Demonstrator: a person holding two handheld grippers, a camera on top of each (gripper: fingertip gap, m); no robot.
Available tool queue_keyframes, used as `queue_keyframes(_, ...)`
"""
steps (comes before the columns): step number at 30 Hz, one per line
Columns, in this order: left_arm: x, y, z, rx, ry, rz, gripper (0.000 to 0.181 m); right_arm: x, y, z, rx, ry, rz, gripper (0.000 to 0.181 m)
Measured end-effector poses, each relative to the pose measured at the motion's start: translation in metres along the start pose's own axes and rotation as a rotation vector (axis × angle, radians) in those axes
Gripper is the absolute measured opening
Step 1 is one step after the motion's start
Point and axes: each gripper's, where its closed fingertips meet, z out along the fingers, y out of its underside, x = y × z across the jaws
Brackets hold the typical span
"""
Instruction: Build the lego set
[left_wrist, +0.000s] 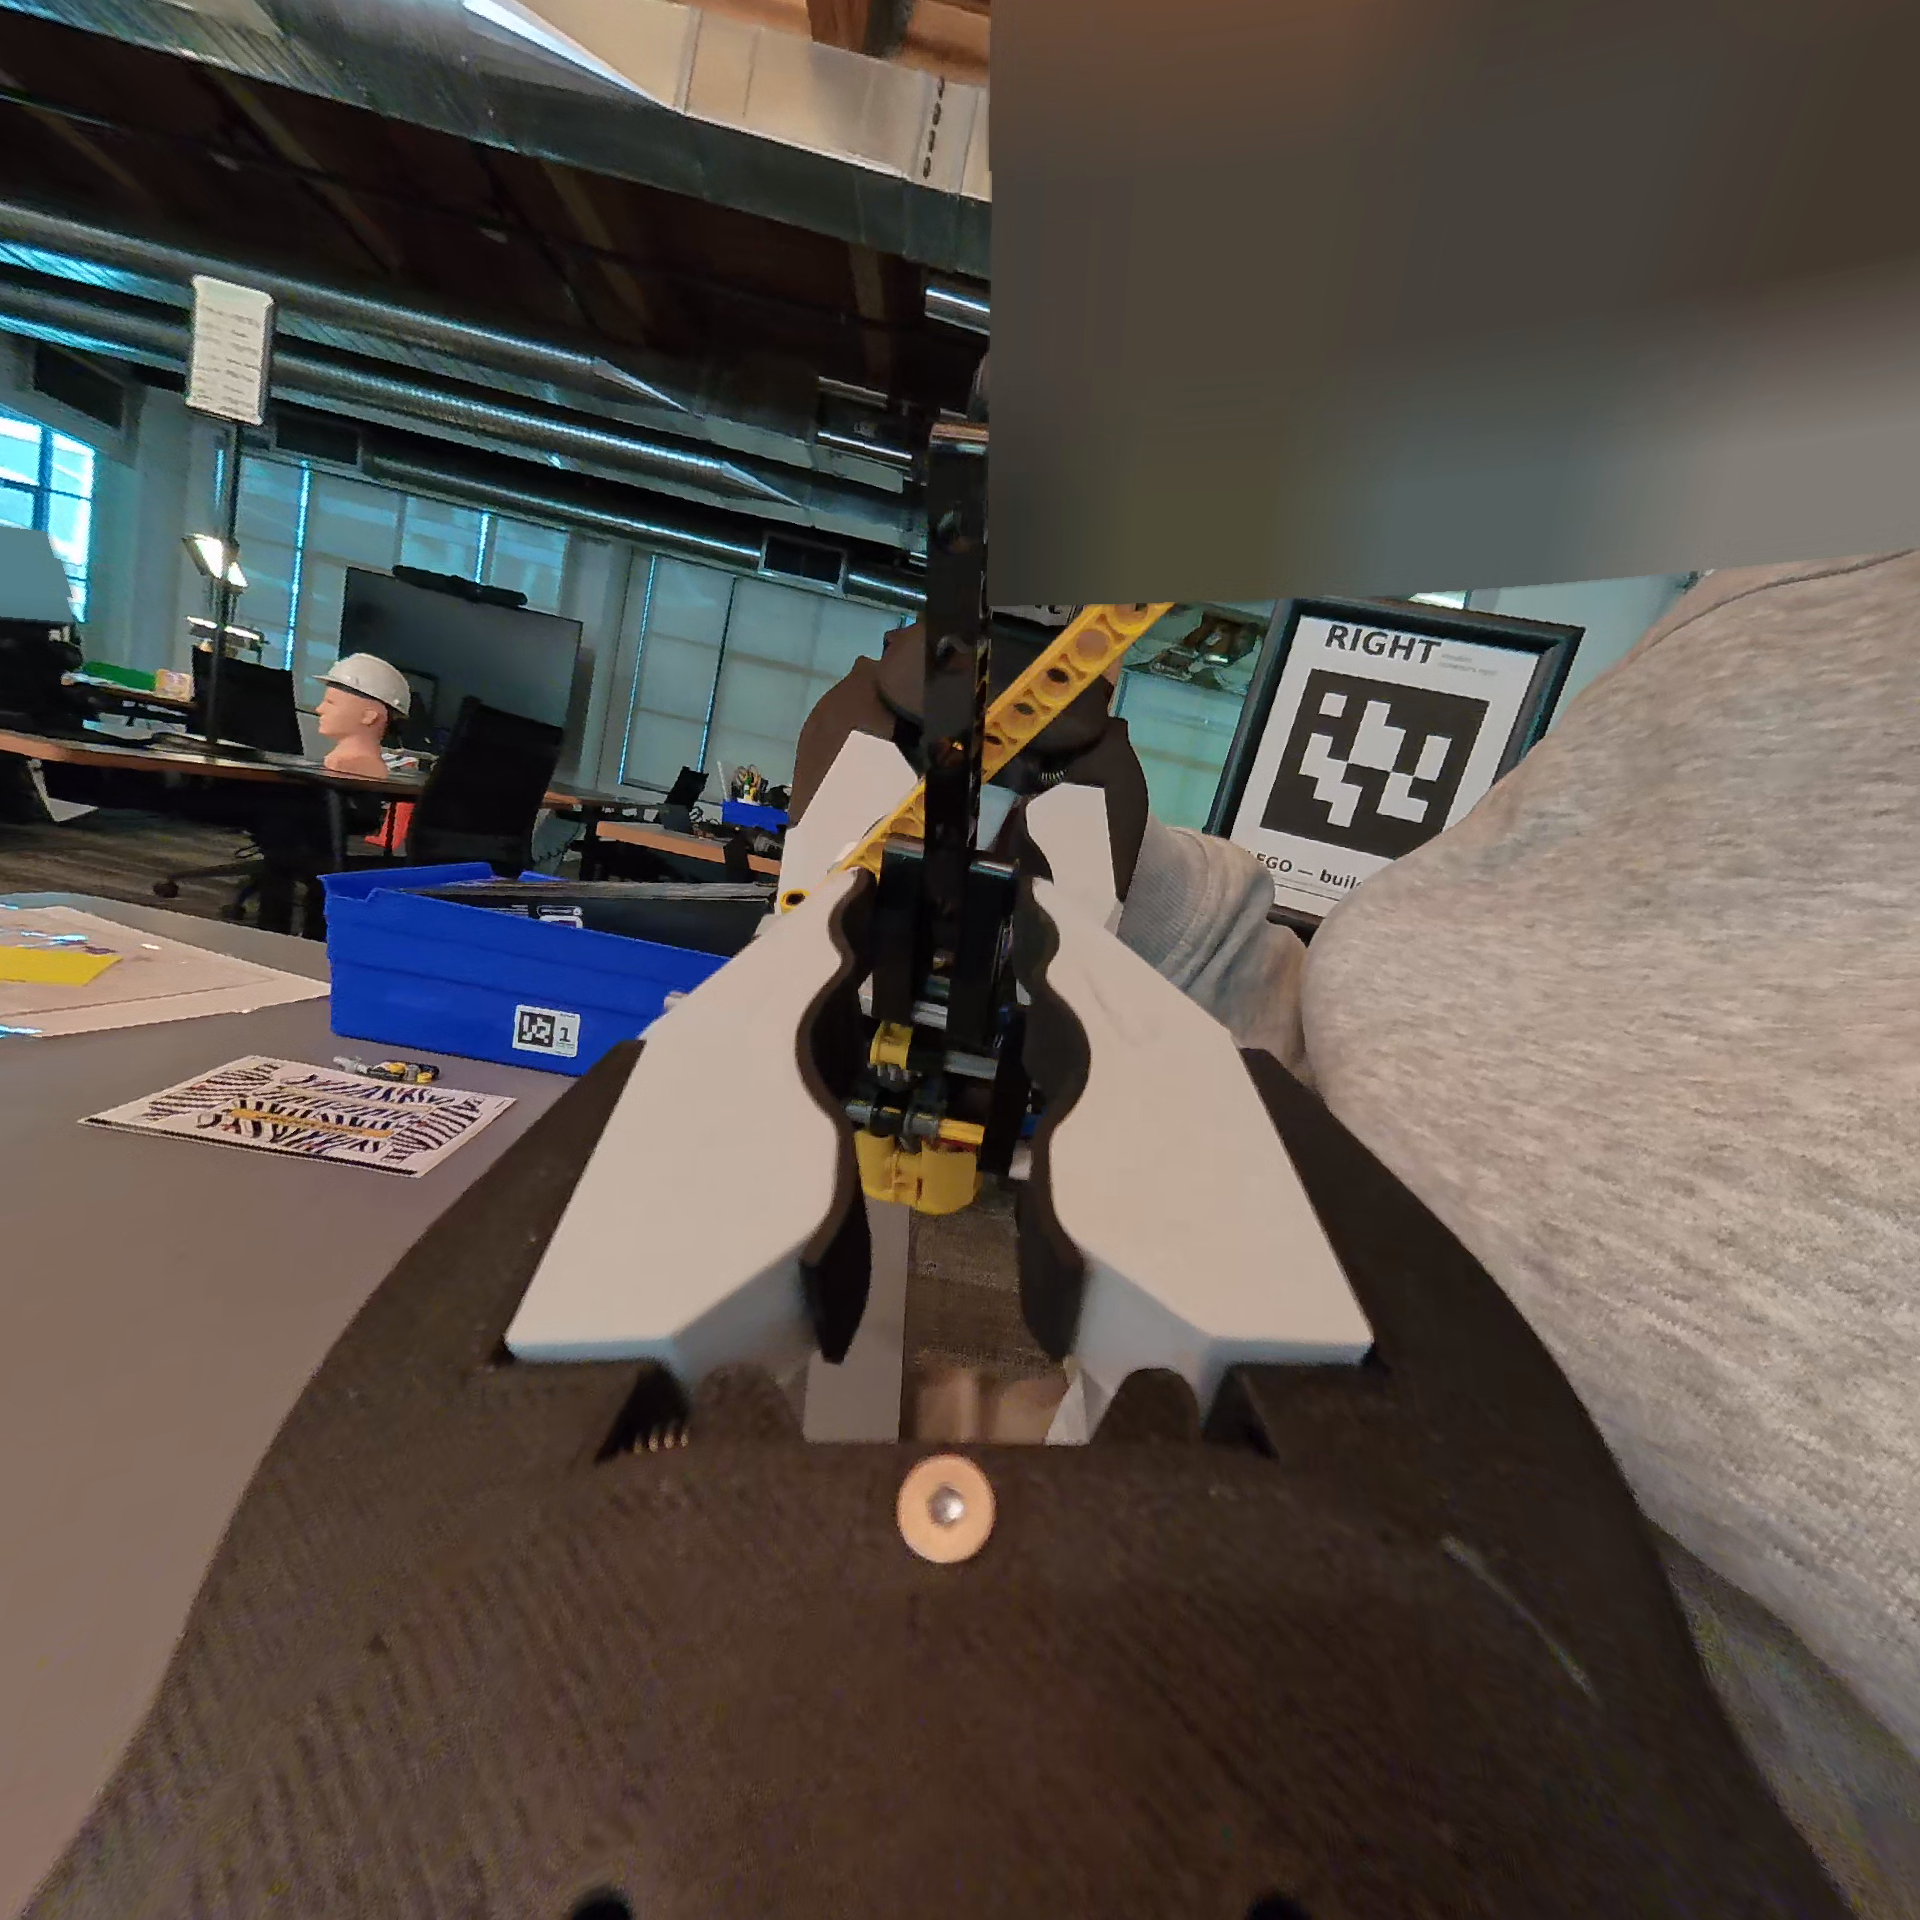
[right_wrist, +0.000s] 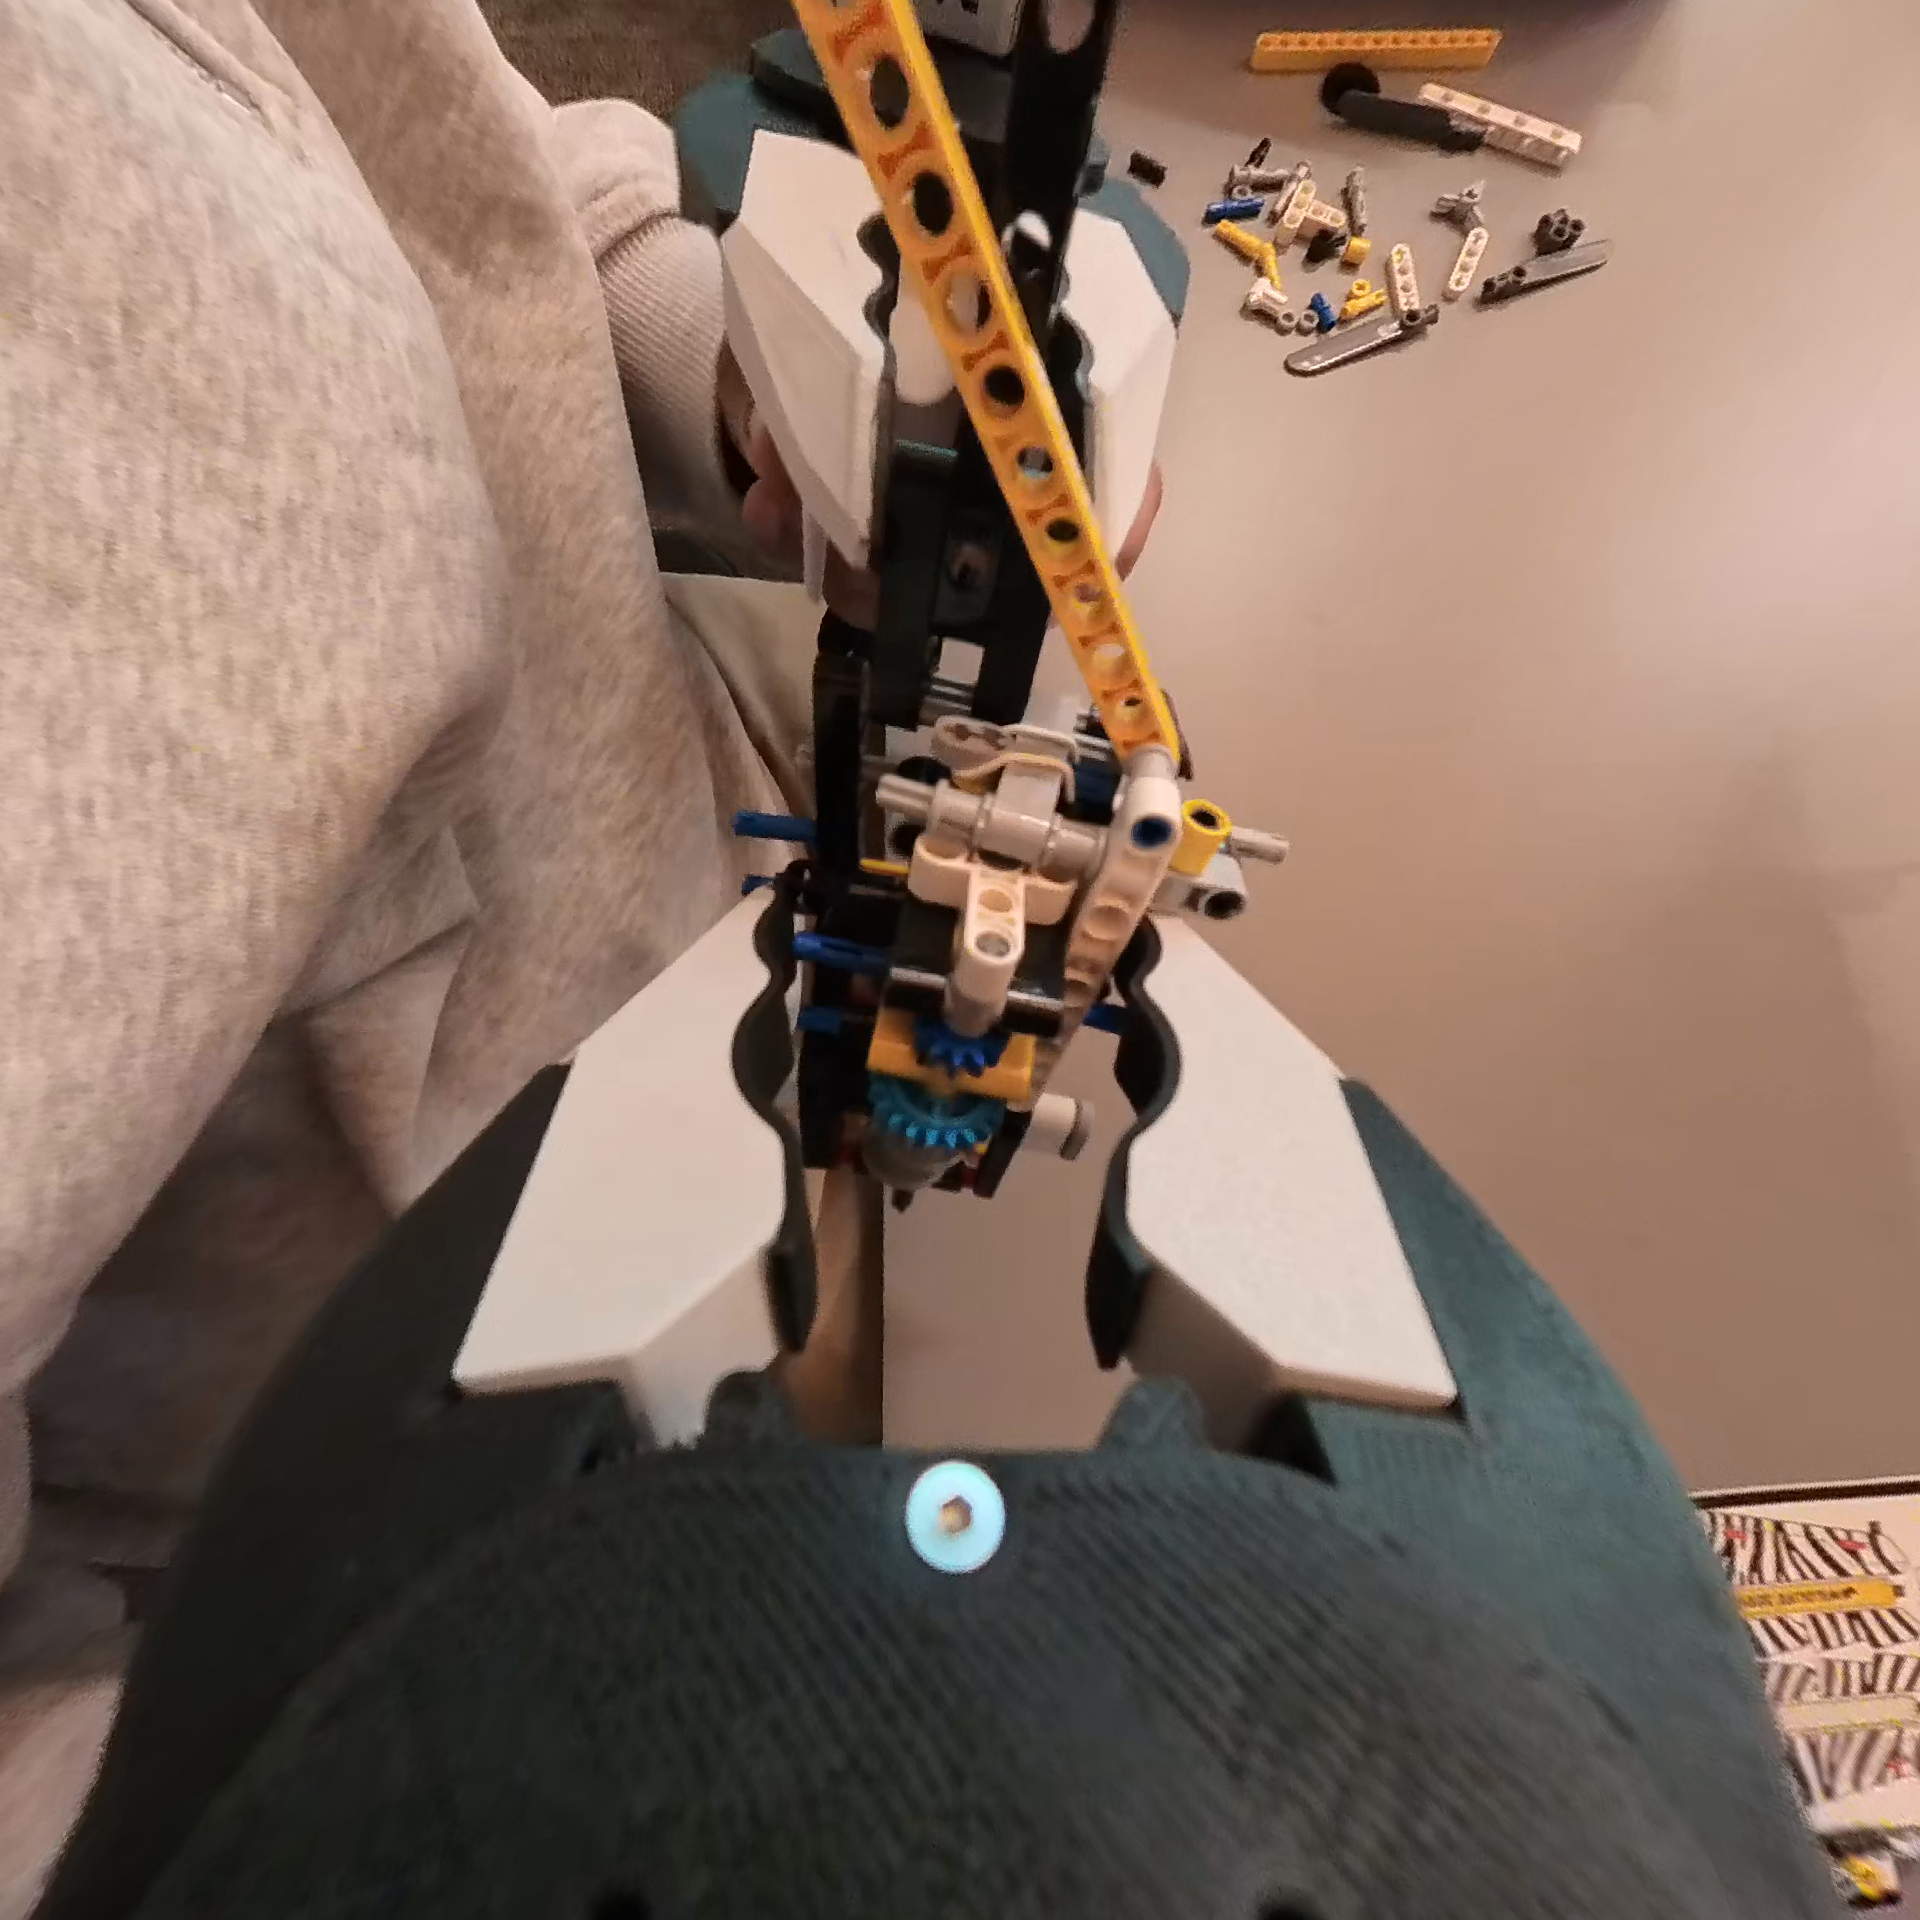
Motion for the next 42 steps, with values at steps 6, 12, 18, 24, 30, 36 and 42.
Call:
queue_keyframes(6,0.0,0.0,-0.001,-0.001,-0.008,0.023,0.024,0.004,-0.001,0.001,0.026,0.04,-0.032,0.061)
queue_keyframes(12,0.0,-0.005,-0.004,0.027,-0.009,0.025,0.034,0.01,0.003,-0.001,0.028,0.106,-0.067,0.061)
queue_keyframes(18,-0.005,-0.002,-0.007,0.006,-0.023,0.035,0.053,0.013,0.001,-0.003,0.063,0.139,-0.109,0.061)
queue_keyframes(24,-0.007,0.006,-0.003,-0.036,-0.052,0.073,0.065,0.017,-0.01,-0.001,0.206,0.213,-0.223,0.061)
queue_keyframes(30,-0.007,0.009,-0.003,-0.058,-0.06,0.101,0.065,0.018,-0.018,0.008,0.411,0.281,-0.362,0.061)
queue_keyframes(36,-0.005,0.008,-0.004,-0.06,-0.052,0.108,0.064,0.022,-0.026,0.012,0.423,0.272,-0.376,0.061)
queue_keyframes(42,-0.007,0.009,-0.006,-0.071,-0.058,0.117,0.06,0.024,-0.025,0.014,0.405,0.265,-0.377,0.061)
